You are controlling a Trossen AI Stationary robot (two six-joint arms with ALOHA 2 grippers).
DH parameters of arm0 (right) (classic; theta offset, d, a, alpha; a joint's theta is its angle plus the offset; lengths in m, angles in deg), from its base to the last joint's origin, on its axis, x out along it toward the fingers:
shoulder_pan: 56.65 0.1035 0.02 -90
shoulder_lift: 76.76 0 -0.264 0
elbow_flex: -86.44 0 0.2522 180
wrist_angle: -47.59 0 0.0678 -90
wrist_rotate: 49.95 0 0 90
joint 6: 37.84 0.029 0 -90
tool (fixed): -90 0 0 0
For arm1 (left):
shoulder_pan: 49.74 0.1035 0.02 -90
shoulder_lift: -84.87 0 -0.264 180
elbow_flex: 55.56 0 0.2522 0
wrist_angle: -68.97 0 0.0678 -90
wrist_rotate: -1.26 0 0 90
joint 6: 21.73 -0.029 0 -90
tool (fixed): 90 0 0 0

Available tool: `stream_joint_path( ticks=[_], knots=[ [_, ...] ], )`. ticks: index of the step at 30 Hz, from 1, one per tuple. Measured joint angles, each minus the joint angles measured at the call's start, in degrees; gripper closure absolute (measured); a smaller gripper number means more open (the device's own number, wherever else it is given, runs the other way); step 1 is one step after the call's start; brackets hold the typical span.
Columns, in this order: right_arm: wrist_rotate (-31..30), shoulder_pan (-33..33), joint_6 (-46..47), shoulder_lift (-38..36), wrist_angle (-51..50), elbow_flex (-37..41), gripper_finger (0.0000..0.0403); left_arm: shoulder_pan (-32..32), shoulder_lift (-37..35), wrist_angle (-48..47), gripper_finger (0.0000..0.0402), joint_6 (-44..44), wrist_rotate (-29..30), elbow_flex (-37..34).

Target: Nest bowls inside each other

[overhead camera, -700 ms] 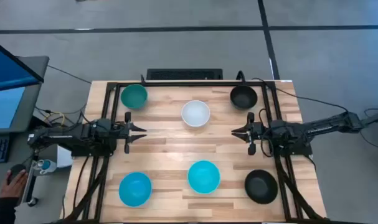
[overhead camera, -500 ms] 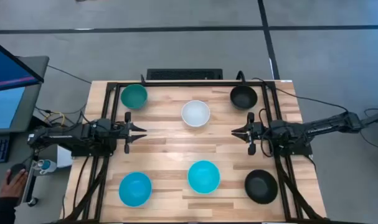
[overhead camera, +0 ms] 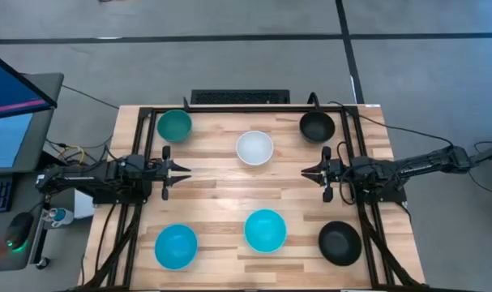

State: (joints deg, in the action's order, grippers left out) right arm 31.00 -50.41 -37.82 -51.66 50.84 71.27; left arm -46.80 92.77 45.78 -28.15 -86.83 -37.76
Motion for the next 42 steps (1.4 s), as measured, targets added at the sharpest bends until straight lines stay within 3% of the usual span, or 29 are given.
stream_joint_path(
  ticks=[28, 37, 42],
  knots=[
    [0.0, 0.0, 0.0, 0.0, 0.0, 0.0, 0.0333, 0.0, 0.0, 0.0, 0.0317, 0.0, 0.0, 0.0],
    [0.0, 0.0, 0.0, 0.0, 0.0, 0.0, 0.0333, 0.0, 0.0, 0.1, 0.0317, -6.3, 0.4, 0.0],
    [0.0, 0.0, 0.0, 0.0, 0.0, 0.0, 0.0333, 0.0, 0.0, 0.5, 0.0317, -7.6, 4.6, 0.0]
  ],
)
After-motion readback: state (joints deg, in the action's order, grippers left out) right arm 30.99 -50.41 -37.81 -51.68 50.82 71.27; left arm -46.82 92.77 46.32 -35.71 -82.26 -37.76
